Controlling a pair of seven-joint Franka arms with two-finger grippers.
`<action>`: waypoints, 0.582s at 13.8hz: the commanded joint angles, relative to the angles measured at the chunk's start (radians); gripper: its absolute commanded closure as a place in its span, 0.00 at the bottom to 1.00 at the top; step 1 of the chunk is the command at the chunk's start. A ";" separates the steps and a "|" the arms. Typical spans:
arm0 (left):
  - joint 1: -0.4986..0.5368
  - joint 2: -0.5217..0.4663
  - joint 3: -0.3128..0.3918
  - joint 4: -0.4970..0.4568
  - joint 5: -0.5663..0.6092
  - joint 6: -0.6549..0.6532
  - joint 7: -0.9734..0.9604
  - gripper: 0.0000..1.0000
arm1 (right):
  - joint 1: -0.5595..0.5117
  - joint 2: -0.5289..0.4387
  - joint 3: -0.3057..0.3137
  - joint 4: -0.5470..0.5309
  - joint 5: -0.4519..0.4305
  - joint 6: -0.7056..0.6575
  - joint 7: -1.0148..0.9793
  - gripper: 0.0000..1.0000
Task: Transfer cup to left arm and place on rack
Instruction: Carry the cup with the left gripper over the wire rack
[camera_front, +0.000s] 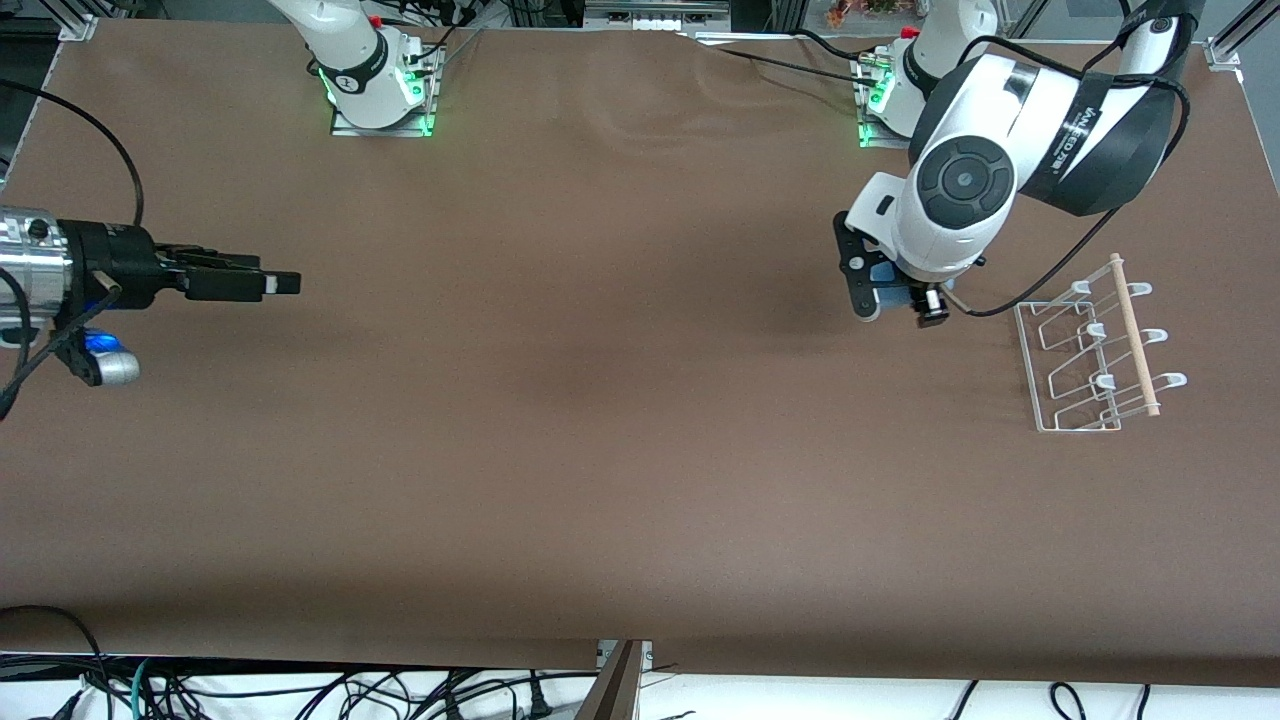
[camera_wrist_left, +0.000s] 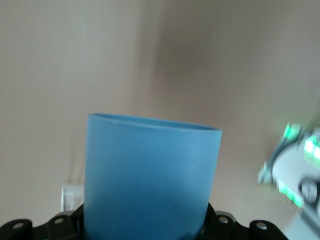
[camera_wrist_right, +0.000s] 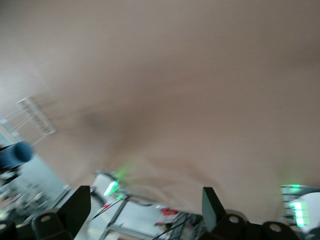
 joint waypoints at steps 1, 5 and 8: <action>0.000 -0.005 -0.005 -0.010 0.180 -0.113 -0.029 0.95 | 0.011 -0.028 0.006 -0.014 -0.141 -0.007 -0.047 0.01; 0.000 0.004 -0.005 -0.128 0.433 -0.211 -0.035 0.96 | 0.015 -0.020 0.012 -0.038 -0.261 0.027 -0.139 0.01; 0.000 -0.002 -0.007 -0.278 0.573 -0.240 -0.087 1.00 | 0.015 -0.025 0.012 -0.041 -0.337 0.041 -0.155 0.01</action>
